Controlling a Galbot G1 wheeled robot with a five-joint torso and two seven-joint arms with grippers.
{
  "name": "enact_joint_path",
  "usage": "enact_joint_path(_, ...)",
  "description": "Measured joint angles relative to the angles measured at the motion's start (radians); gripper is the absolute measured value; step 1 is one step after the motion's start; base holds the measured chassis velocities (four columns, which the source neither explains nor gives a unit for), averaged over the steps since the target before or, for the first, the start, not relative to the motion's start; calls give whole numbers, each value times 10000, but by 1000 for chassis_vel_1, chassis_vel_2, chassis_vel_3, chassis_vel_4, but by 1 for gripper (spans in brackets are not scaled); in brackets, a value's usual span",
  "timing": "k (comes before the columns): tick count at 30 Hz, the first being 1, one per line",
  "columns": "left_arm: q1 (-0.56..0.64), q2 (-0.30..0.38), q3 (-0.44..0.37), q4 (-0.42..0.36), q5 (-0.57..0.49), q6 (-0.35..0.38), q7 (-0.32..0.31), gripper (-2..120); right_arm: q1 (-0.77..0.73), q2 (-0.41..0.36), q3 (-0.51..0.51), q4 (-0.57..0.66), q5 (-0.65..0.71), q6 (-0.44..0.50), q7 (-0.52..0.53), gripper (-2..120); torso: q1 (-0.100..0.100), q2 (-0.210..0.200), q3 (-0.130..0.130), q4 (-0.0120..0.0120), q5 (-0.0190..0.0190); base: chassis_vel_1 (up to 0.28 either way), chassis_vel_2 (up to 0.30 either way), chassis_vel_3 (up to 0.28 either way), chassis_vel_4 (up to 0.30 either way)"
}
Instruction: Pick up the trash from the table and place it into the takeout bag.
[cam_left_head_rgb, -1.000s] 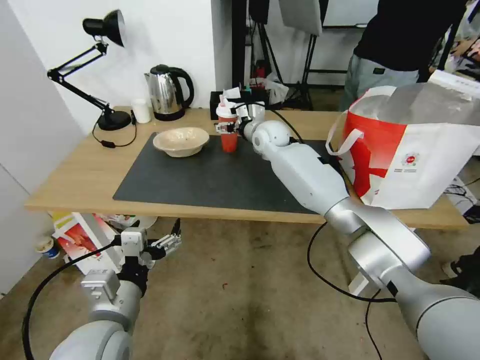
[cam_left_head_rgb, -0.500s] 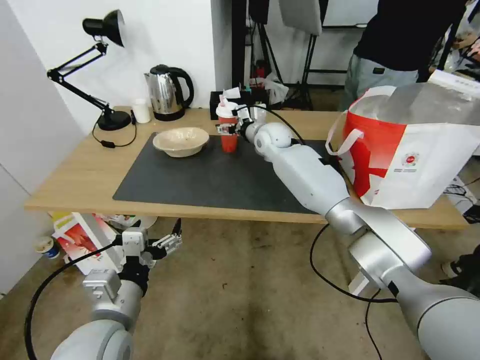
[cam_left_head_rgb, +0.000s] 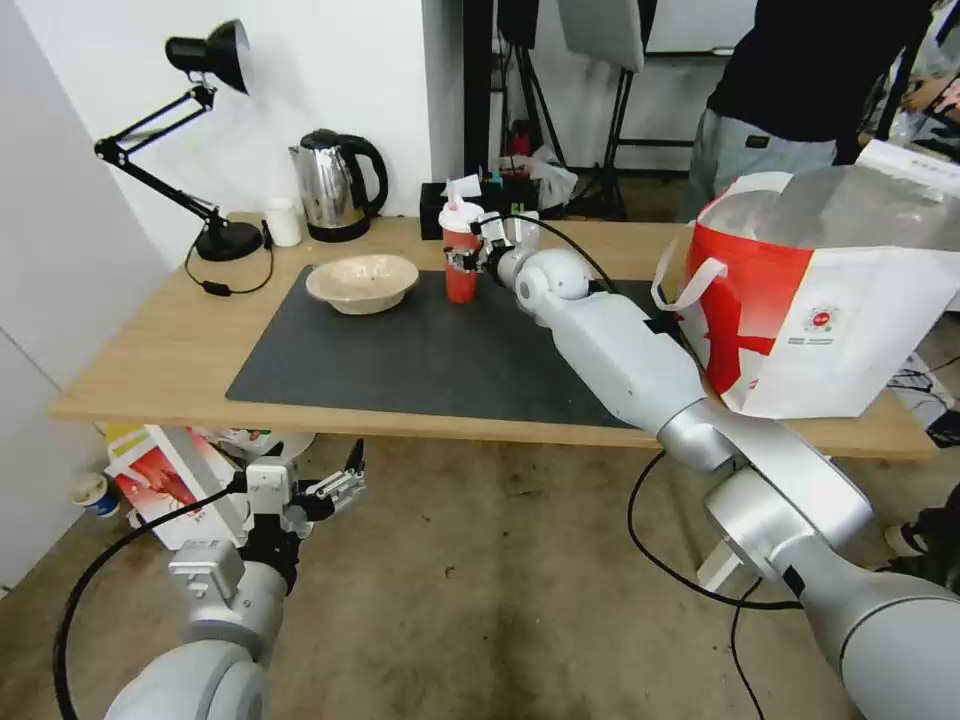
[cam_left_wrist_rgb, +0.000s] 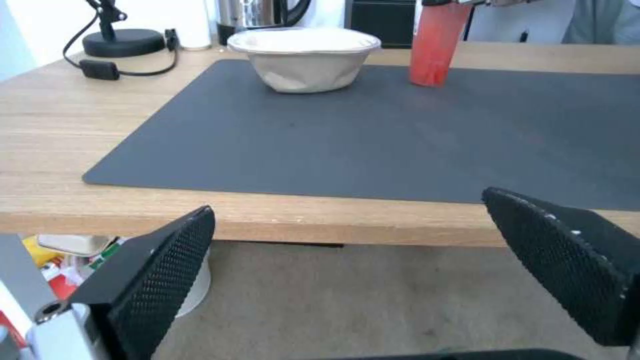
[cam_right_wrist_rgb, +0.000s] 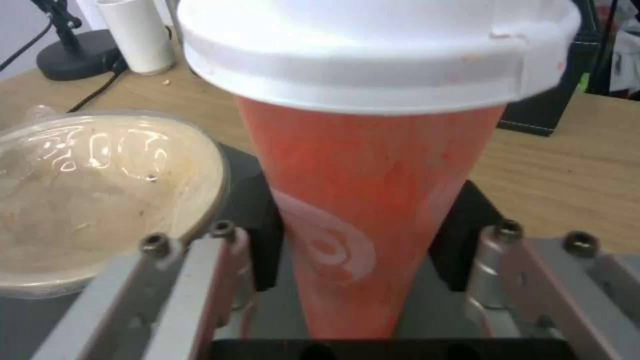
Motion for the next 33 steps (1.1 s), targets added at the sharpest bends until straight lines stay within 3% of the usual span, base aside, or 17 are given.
enact_joint_path(16,-8,72,-46,104,1,-127,-5,100,-150,-1029,-219,1413,387,18,269,7,0,-1,1,-1,0,0,0,0,0)
enact_joint_path(33,-28,40,3,-70,-12,-125,-19,100,673,-3806,306,4855,2659,-526,1106,7,0,0,0,-1,2,0,0,0,0)
